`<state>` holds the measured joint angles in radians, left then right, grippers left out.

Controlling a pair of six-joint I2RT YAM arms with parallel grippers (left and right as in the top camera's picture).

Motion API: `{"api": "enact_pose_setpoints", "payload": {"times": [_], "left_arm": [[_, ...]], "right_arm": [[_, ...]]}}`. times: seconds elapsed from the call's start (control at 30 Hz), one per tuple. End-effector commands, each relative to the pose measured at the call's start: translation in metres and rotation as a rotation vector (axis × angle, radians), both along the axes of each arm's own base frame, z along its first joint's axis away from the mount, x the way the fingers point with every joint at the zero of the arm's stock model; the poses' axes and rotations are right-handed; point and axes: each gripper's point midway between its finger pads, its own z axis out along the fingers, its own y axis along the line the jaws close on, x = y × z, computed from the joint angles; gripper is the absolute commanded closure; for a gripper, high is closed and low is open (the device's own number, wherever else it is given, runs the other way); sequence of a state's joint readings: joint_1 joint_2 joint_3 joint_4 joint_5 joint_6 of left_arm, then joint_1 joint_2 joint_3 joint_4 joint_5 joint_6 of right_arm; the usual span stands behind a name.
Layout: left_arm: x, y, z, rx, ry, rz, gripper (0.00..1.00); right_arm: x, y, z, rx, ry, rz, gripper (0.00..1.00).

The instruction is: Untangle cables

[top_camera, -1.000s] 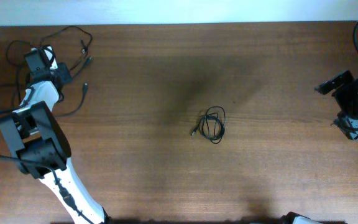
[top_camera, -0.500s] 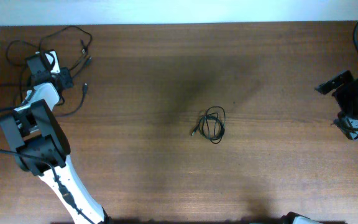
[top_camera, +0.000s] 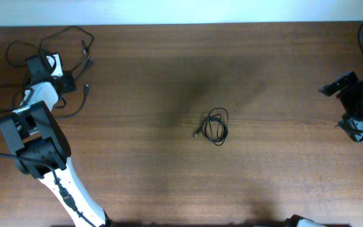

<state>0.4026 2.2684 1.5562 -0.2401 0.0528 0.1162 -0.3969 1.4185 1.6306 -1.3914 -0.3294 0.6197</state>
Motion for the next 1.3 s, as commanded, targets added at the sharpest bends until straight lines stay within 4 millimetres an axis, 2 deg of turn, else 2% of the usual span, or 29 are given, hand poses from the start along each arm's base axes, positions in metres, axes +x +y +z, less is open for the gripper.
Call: {"api": "enact_pose_setpoints", "payload": {"times": [0.0,0.23,0.37,0.43,0.7,0.77,0.97,1.07,1.13,1.27], "left_arm": [[-0.035,-0.013,-0.039,-0.068,0.157,-0.014,1.0],[-0.066,-0.025,-0.049,-0.121,0.286,-0.01,1.0],[-0.07,-0.02,-0.039,-0.121,0.288,0.004,1.0],[-0.067,-0.016,-0.026,-0.111,0.262,0.008,1.0],[-0.037,-0.007,0.069,-0.04,0.045,0.0,1.0],[-0.034,-0.005,0.084,-0.024,0.011,0.0,1.0],[-0.039,0.004,0.084,-0.016,0.017,0.023,1.0],[-0.061,0.028,0.078,0.05,0.095,0.11,1.0],[-0.082,0.046,0.074,0.102,0.17,0.183,1.0],[-0.108,0.053,0.065,0.049,0.238,0.265,1.0]], "right_arm": [[-0.002,-0.002,-0.001,-0.017,0.003,0.005,0.01],[-0.002,-0.003,-0.001,-0.033,-0.001,0.034,0.02],[-0.002,-0.004,-0.001,-0.048,-0.001,0.048,0.01],[-0.002,-0.004,-0.001,-0.048,-0.002,0.048,0.01],[-0.001,-0.004,-0.001,-0.051,-0.009,0.048,0.02],[-0.001,-0.004,-0.001,-0.05,-0.008,0.048,0.02],[-0.001,-0.004,-0.001,-0.05,-0.007,0.048,0.01],[-0.001,-0.004,-0.001,-0.051,-0.008,0.047,0.01],[-0.001,-0.004,-0.001,-0.051,-0.009,0.048,0.01],[0.0,-0.005,0.0,-0.052,-0.013,0.047,0.02]]}}
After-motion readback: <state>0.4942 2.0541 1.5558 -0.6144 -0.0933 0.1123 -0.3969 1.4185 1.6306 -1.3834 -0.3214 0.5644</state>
